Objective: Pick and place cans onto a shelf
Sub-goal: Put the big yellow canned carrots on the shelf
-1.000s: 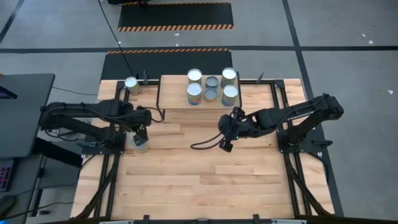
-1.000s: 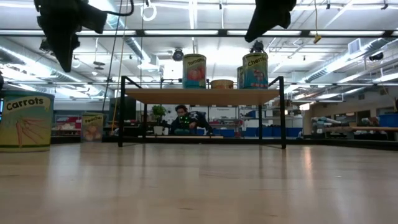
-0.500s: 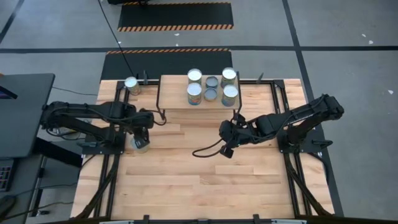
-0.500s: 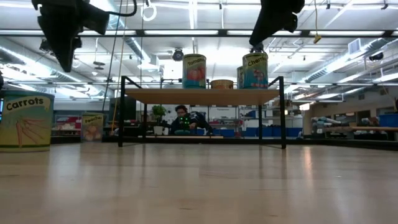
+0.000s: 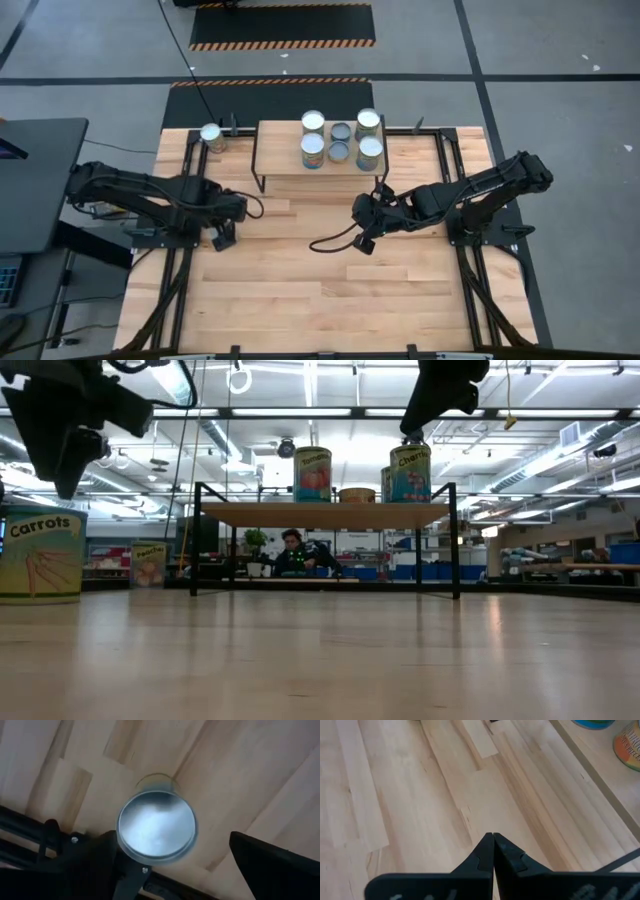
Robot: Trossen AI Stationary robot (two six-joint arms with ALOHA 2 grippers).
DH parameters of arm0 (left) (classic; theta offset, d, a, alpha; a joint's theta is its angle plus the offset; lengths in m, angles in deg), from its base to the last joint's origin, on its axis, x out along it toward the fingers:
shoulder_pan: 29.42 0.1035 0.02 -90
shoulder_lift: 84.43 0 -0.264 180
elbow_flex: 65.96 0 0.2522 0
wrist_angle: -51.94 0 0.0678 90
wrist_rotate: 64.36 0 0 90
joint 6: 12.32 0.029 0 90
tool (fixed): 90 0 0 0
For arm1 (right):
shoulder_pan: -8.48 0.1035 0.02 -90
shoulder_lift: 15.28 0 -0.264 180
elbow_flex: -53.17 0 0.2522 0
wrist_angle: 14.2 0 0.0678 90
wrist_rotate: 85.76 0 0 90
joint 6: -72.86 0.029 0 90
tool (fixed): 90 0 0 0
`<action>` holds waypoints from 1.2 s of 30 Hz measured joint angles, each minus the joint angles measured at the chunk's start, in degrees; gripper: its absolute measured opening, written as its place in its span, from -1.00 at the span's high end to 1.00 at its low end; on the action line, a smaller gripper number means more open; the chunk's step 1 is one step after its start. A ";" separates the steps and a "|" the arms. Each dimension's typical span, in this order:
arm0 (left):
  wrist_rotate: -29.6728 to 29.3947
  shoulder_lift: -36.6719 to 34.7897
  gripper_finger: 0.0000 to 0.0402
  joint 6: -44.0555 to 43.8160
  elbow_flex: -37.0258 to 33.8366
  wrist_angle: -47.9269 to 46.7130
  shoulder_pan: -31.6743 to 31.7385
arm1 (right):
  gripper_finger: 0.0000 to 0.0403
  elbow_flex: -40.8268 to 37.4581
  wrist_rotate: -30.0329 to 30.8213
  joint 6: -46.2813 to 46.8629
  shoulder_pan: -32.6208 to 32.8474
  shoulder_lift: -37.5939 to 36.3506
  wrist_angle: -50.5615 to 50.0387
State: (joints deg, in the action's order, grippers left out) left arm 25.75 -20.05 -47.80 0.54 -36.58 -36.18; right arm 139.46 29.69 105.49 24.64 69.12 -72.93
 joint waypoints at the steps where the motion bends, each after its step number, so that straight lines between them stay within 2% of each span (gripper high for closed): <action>1: -0.03 0.00 -0.95 0.08 -0.41 0.23 0.00 | 0.97 0.00 0.00 0.07 0.00 0.00 0.06; 7: -0.13 -0.02 -0.96 0.43 -2.67 2.38 0.04 | 0.97 0.00 -0.02 0.19 0.00 0.00 0.29; 12: -2.23 -0.02 -0.96 1.16 -2.67 2.28 0.13 | 0.97 0.00 -0.02 0.19 0.00 0.00 0.34; 22: -2.64 -0.02 -0.96 0.81 -2.86 2.35 0.20 | 0.97 0.00 -0.04 0.21 0.00 0.00 0.35; 28: -2.00 0.00 -0.96 -0.53 -7.83 3.76 0.10 | 0.97 0.00 -0.04 0.21 0.00 0.00 0.37; 36: -2.33 0.00 -0.95 0.59 -8.18 6.71 0.12 | 0.97 0.00 -0.22 0.02 -0.17 0.00 0.93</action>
State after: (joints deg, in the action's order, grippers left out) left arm 23.42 -20.05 -47.21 -7.64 -29.87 -36.06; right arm 139.46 29.47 105.50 24.47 69.12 -72.00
